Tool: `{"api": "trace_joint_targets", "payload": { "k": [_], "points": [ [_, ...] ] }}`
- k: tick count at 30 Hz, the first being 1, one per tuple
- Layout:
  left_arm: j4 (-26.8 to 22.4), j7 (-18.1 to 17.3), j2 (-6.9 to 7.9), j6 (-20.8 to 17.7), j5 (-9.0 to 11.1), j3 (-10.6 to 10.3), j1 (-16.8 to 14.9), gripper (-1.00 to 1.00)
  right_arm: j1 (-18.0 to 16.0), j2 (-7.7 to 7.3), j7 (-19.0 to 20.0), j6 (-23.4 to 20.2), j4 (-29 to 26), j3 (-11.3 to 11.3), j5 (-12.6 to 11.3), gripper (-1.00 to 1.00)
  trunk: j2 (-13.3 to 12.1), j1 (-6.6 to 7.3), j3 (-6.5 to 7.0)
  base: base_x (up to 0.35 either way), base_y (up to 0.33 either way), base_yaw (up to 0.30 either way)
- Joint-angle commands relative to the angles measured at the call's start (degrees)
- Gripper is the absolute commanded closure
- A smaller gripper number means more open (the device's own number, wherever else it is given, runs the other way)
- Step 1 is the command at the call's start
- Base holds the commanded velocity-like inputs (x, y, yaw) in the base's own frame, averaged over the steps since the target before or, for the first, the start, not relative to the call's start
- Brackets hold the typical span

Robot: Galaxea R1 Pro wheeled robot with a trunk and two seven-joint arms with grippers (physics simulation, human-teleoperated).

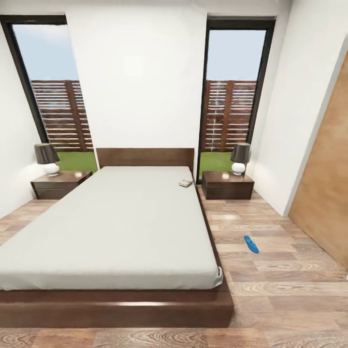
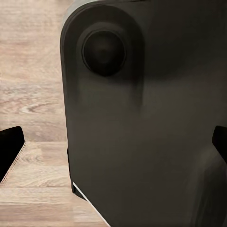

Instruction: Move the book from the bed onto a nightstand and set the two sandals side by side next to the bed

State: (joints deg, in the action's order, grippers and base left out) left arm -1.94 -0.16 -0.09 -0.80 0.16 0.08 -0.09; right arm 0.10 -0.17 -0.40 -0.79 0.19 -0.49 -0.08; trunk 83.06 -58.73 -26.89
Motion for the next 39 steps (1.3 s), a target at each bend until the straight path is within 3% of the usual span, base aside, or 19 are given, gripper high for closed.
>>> {"api": "trace_joint_targets", "payload": {
  "k": [1, 39],
  "points": [
    [-0.06, -0.02, 0.0, -0.08, 0.02, 0.01, 0.0, -1.0, -0.02, 0.0, -0.04, -0.09, -0.02, -0.04, -0.01, -1.0, 0.02, 0.0, -0.04, 0.0, 0.0, -0.282],
    [-1.95, -0.26, 0.15, 4.63, -0.06, 0.01, 0.0, -1.0, -0.02, -0.27, 0.04, 0.16, -0.8, -0.3, -0.01, -1.0, 0.02, 0.0, -0.04, 0.0, 0.0, -0.282]
  ]
}}
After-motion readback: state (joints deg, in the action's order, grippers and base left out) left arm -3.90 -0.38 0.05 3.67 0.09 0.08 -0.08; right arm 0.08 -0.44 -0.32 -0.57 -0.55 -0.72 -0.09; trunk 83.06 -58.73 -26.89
